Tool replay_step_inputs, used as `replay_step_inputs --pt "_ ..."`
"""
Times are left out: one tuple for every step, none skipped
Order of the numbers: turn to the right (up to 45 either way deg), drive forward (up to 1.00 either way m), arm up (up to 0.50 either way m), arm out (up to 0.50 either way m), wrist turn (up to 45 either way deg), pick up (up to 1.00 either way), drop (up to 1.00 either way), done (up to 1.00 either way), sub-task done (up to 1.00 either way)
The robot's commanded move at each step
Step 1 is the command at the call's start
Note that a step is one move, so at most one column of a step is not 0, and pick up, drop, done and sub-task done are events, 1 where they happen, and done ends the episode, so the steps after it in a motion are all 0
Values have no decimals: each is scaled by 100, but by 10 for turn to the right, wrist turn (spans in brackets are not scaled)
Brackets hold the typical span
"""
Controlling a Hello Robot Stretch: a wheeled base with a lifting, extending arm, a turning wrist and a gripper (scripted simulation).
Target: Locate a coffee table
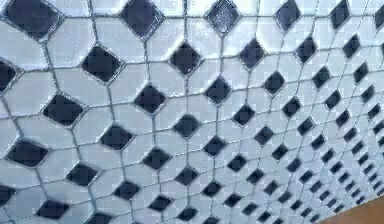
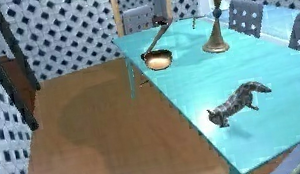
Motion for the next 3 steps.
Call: replay_step_inputs --pt "450 0 0 0 0 0 0 0 0" --pt "150 0 0 0 0 0 0 0 0" --pt "0 100 0 0 0 0 0 0 0"
